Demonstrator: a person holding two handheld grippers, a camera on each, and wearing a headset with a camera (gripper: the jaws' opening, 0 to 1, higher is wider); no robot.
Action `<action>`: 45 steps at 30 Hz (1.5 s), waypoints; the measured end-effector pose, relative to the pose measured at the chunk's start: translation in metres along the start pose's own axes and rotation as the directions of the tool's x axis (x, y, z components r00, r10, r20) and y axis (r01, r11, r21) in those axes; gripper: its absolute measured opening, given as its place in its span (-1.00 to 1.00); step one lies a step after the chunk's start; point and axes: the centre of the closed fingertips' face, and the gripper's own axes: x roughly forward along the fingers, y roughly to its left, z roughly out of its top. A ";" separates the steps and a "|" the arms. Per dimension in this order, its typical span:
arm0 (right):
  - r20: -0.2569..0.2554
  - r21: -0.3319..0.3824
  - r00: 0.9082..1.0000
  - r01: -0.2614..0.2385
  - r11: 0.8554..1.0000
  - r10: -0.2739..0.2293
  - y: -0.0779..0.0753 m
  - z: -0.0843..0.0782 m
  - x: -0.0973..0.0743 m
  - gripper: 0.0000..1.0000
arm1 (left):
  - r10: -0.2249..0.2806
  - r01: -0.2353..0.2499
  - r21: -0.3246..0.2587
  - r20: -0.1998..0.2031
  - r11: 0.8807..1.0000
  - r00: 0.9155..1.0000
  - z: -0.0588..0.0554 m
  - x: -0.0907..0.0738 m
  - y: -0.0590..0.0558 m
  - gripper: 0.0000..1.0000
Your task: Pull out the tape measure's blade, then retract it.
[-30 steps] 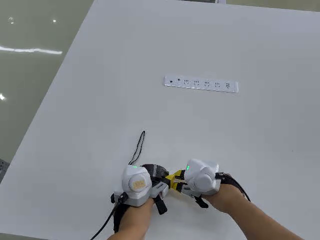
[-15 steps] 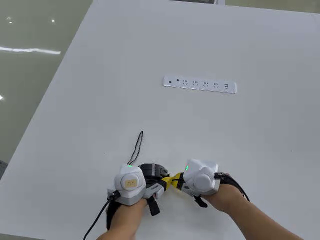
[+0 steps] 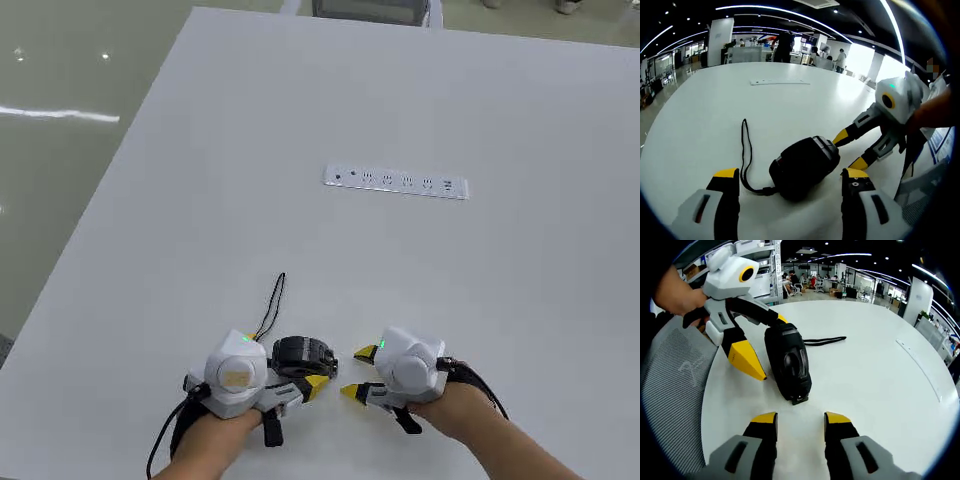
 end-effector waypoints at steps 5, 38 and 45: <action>0.007 0.064 0.999 0.037 0.997 -0.037 -0.001 -0.007 -0.018 0.00 | -0.031 0.031 -0.002 0.003 1.000 1.000 -0.003 -0.014 0.007 0.93; 0.119 0.389 0.902 0.342 0.856 -0.414 0.023 -0.073 -0.156 0.81 | -0.011 0.025 -0.099 0.133 0.995 0.991 -0.037 -0.138 0.070 0.98; 0.108 0.406 0.890 0.367 0.837 -0.443 0.031 -0.086 -0.176 0.91 | -0.032 0.038 -0.047 0.135 0.998 0.990 -0.032 -0.148 0.074 0.98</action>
